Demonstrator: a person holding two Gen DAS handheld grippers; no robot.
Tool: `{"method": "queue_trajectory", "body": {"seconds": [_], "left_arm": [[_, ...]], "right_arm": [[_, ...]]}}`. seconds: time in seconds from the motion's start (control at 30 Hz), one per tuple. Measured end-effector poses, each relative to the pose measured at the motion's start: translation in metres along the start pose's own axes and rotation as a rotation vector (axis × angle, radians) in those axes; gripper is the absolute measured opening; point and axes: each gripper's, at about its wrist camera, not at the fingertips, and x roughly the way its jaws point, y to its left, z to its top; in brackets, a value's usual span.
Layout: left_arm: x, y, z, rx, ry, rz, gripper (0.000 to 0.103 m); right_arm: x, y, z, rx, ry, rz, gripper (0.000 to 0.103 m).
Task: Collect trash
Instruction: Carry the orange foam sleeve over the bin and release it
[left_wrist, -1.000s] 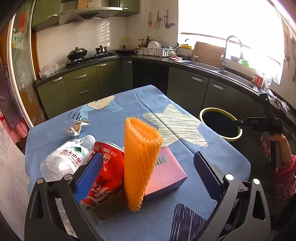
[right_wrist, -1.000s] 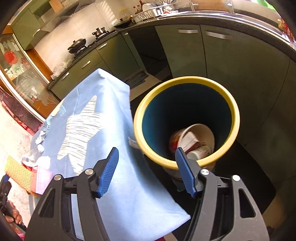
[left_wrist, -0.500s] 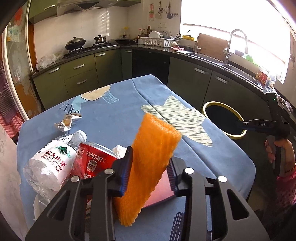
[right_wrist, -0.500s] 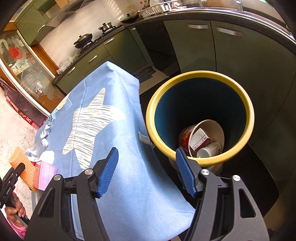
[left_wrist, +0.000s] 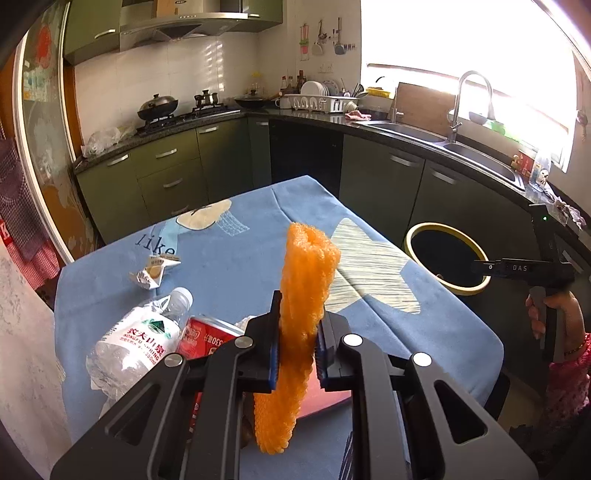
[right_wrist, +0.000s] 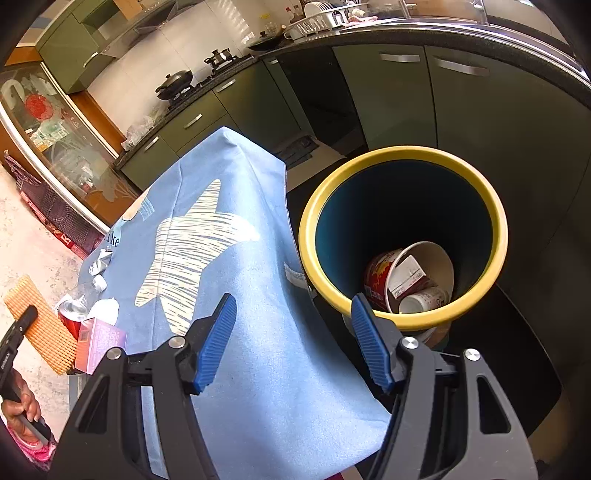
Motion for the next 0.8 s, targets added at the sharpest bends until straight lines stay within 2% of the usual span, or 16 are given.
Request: {"method": "queue_trajectory", "body": {"seconds": [0.2,0.4,0.67,0.8], "left_arm": [[-0.006,-0.020,0.022,0.032,-0.026,-0.061,0.015],[0.015,-0.059,0.051,0.087,-0.014,-0.155,0.015],[0.068,-0.149,0.106,0.172,0.033,-0.381,0.015],[0.105,-0.204,0.127,0.219,0.061,-0.463,0.015]], "right_arm": [[-0.008,-0.013,0.001,0.014,-0.020,0.002,0.062],[-0.021,-0.035,0.002,0.046,-0.053,-0.020,0.062],[-0.036,-0.071,0.001,0.116,-0.092,-0.038,0.062],[-0.039,-0.087,-0.004,0.149,-0.100,-0.039,0.062]]}}
